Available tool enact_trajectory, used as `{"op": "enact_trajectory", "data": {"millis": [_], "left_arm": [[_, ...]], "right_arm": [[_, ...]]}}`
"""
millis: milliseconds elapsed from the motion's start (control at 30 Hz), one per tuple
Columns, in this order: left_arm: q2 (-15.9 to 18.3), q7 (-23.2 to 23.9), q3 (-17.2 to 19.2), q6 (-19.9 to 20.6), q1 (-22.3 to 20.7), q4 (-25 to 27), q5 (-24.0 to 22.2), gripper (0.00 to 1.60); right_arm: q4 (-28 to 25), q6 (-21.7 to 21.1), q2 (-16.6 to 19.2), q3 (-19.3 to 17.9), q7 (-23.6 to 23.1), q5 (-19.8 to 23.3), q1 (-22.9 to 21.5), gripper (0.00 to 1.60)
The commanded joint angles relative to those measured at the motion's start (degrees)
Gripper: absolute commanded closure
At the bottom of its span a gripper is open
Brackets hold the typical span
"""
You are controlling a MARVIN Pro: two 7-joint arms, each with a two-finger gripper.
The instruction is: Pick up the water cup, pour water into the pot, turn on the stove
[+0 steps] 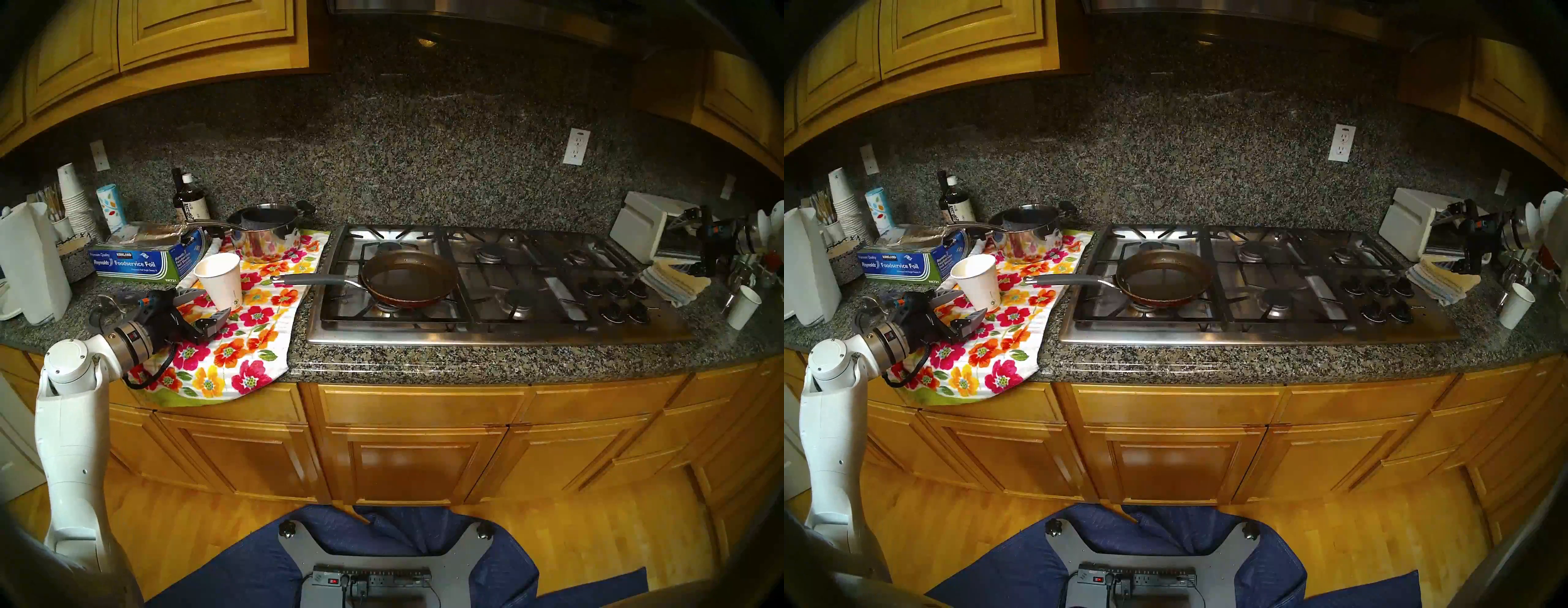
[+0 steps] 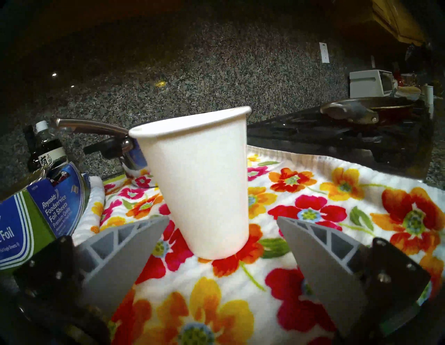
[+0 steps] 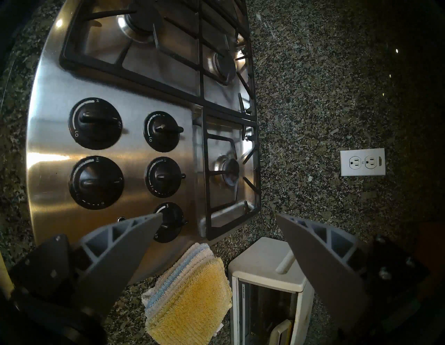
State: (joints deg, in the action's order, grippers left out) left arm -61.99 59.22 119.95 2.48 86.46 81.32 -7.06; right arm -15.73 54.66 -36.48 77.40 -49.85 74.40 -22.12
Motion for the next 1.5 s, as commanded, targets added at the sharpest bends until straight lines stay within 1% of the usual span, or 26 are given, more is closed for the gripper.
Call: {"op": "enact_trajectory", "data": {"millis": [0,233,500,533,567,867,1467], "left_arm": [[-0.7,-0.4,2.4,-0.7,2.7,5.5,-0.5,0.00],[-1.2,-0.2,4.4,0.2,4.6,8.0,-1.1,0.00],[-1.2,1.2,7.0,2.4,5.6,10.5,-2.9,0.00],[-1.1,1.9,7.2,3.0,5.6,10.5,-3.4,0.00],[-1.1,3.1,7.5,4.8,5.5,10.5,-4.9,0.00],[-1.3,4.2,8.2,6.9,5.2,10.7,-5.0,0.00],[-1.6,4.8,8.5,7.6,4.8,10.8,-4.6,0.00]], "right_arm": [[1.1,0.1,0.0,-0.2,0.0,0.2,-1.7,0.00],[1.1,0.1,0.0,-0.2,0.0,0.1,-1.7,0.00],[1.1,0.1,0.0,-0.2,0.0,0.1,-1.7,0.00],[1.1,0.1,0.0,-0.2,0.0,0.1,-1.7,0.00],[1.1,0.1,0.0,-0.2,0.0,0.1,-1.7,0.00],[1.1,0.1,0.0,-0.2,0.0,0.1,-1.7,0.00],[1.1,0.1,0.0,-0.2,0.0,0.2,-1.7,0.00]]}}
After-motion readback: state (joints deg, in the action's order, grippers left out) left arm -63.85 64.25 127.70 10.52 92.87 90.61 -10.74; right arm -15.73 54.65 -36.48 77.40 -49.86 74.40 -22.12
